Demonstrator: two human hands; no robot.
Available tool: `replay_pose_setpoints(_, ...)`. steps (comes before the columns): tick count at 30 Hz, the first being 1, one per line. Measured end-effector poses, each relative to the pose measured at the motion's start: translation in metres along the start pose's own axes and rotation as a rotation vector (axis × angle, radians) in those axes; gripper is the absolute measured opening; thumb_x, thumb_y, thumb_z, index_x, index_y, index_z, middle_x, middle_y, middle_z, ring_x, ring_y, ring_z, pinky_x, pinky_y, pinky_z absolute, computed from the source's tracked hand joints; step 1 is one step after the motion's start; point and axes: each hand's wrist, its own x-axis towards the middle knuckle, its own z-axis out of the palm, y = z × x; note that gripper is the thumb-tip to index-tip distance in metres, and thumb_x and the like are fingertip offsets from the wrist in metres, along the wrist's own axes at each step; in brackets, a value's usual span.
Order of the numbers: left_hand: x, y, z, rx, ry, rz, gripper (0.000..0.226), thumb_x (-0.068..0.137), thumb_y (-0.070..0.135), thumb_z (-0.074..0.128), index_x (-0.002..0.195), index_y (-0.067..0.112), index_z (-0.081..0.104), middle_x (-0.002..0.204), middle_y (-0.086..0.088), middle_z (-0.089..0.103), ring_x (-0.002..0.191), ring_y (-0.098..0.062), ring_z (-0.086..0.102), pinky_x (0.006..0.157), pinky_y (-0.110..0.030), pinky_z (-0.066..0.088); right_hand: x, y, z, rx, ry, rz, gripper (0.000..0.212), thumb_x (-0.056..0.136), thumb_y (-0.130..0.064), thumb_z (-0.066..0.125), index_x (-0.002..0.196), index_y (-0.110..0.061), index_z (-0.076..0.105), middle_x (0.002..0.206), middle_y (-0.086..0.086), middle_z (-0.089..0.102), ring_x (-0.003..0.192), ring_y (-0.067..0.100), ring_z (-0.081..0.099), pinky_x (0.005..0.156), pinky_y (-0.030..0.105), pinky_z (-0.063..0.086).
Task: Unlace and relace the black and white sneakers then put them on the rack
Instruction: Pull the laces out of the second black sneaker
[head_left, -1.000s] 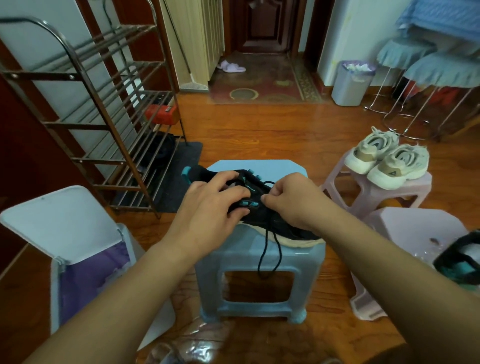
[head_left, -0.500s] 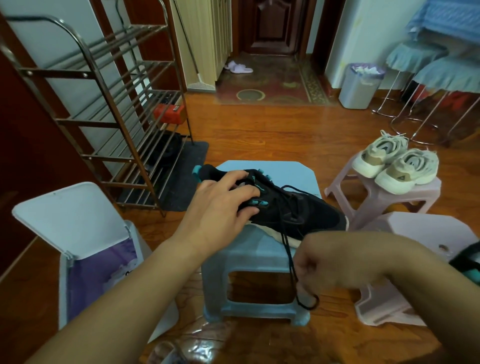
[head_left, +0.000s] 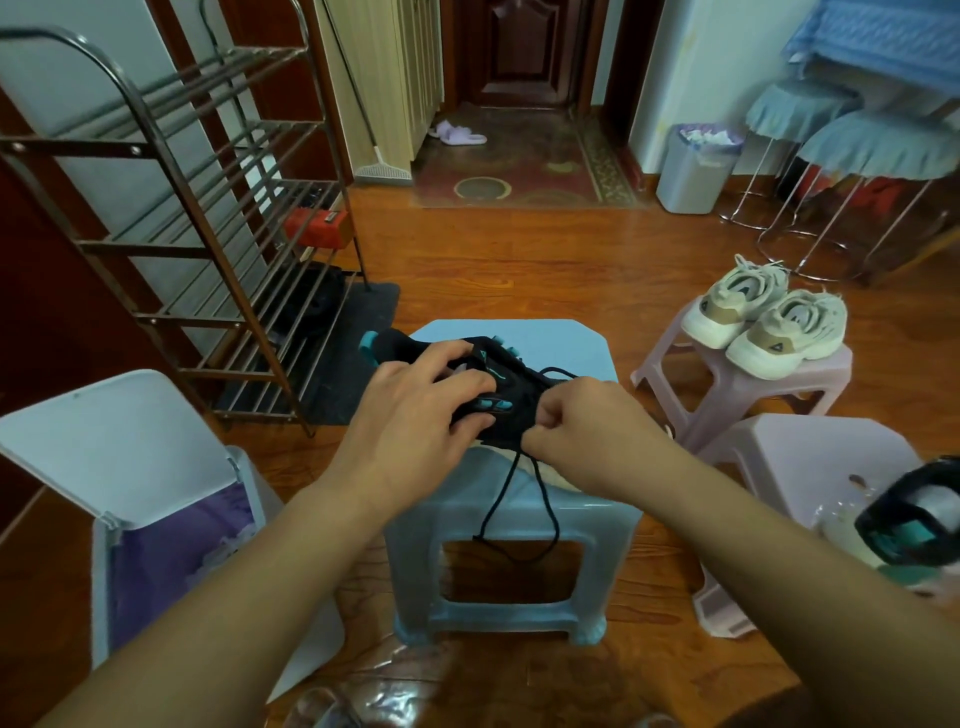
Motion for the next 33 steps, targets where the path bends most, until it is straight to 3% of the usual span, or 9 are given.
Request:
replay_pose_setpoints(5, 0.001, 0.000, 0.001, -0.010, 0.006, 0.002, 0.030, 0.088, 0.034, 0.074, 0.117, 0.028, 0.070, 0.139, -0.001, 0.055, 0.114, -0.018, 0.061, 0.098, -0.042, 0.042, -0.006, -0.005, 0.007, -0.139, 0.102, -0.008, 0.044, 0.093, -0.053, 0.058, 0.064, -0.021, 0.052, 0.062, -0.003, 0.055, 0.057, 0.014, 0.053, 0.048, 0.028, 0.036)
replay_pose_setpoints(10, 0.000, -0.001, 0.000, -0.021, 0.005, 0.002, 0.031, 0.086, 0.033, 0.076, 0.116, 0.027, 0.071, 0.140, -0.001, 0.055, 0.113, -0.020, 0.061, 0.098, -0.042, 0.042, -0.005, -0.002, 0.013, -0.175, 0.147, -0.082, 0.037, 0.092, -0.033, 0.057, 0.060, -0.020, 0.044, 0.060, -0.001, 0.048, 0.057, 0.021, 0.052, 0.048, 0.029, 0.035)
replay_pose_setpoints(12, -0.001, -0.002, 0.000, -0.027, 0.004, 0.003, 0.030, 0.087, 0.033, 0.076, 0.116, 0.028, 0.071, 0.140, -0.001, 0.055, 0.114, -0.019, 0.061, 0.098, -0.041, 0.041, -0.017, -0.004, 0.003, -0.165, -0.156, -0.158, 0.033, 0.091, -0.034, 0.059, 0.062, -0.020, 0.053, 0.064, -0.002, 0.056, 0.061, 0.017, 0.056, 0.055, 0.031, 0.046)
replay_pose_setpoints(15, -0.001, -0.004, 0.000, -0.048, -0.001, 0.014, 0.031, 0.088, 0.035, 0.074, 0.118, 0.029, 0.070, 0.142, -0.001, 0.054, 0.117, -0.018, 0.059, 0.101, -0.040, 0.040, -0.043, -0.011, 0.004, -0.228, -0.901, -0.262, 0.029, 0.096, -0.046, 0.058, 0.082, -0.023, 0.067, 0.077, -0.007, 0.065, 0.072, 0.004, 0.061, 0.072, 0.031, 0.056)
replay_pose_setpoints(16, 0.000, -0.006, -0.002, -0.055, -0.017, 0.032, 0.031, 0.089, 0.035, 0.074, 0.119, 0.029, 0.070, 0.143, -0.001, 0.054, 0.119, -0.017, 0.059, 0.102, -0.040, 0.039, -0.046, -0.010, 0.005, -0.275, -0.981, -0.261, 0.032, 0.096, -0.052, 0.056, 0.090, -0.024, 0.069, 0.086, -0.006, 0.068, 0.079, 0.006, 0.064, 0.078, 0.033, 0.057)
replay_pose_setpoints(18, 0.002, -0.013, -0.008, -0.074, -0.065, 0.077, 0.031, 0.089, 0.033, 0.073, 0.120, 0.030, 0.070, 0.144, 0.001, 0.052, 0.120, -0.014, 0.057, 0.105, -0.039, 0.036, -0.038, -0.003, -0.003, -0.279, -0.824, -0.205, 0.039, 0.095, -0.058, 0.054, 0.092, -0.022, 0.068, 0.089, 0.000, 0.068, 0.081, 0.015, 0.065, 0.079, 0.037, 0.057)
replay_pose_setpoints(23, 0.005, -0.033, -0.019, -0.180, -0.139, 0.137, 0.027, 0.089, 0.027, 0.076, 0.116, 0.029, 0.071, 0.144, 0.005, 0.052, 0.128, -0.010, 0.054, 0.112, -0.045, 0.036, 0.000, 0.027, -0.033, 0.047, 0.016, 0.005, 0.022, 0.094, -0.042, 0.065, 0.079, -0.026, 0.067, 0.077, -0.006, 0.066, 0.077, 0.012, 0.063, 0.064, 0.030, 0.050)
replay_pose_setpoints(29, 0.008, -0.041, -0.018, -0.159, -0.122, 0.169, 0.028, 0.081, 0.020, 0.083, 0.107, 0.025, 0.076, 0.139, 0.000, 0.060, 0.134, -0.024, 0.047, 0.107, -0.056, 0.043, 0.013, 0.033, -0.013, -0.057, -0.039, -0.241, 0.016, 0.089, -0.027, 0.074, 0.096, -0.038, 0.066, 0.094, -0.012, 0.057, 0.083, 0.003, 0.055, 0.072, 0.027, 0.044)
replay_pose_setpoints(33, 0.005, -0.042, -0.015, -0.294, -0.115, 0.139, 0.025, 0.085, 0.007, 0.077, 0.104, 0.023, 0.074, 0.146, 0.014, 0.054, 0.130, -0.008, 0.055, 0.096, -0.019, 0.048, 0.015, 0.025, -0.004, -0.021, -0.006, -0.283, 0.008, 0.088, -0.029, 0.076, 0.091, -0.032, 0.070, 0.092, -0.010, 0.057, 0.085, 0.007, 0.056, 0.074, 0.027, 0.045)
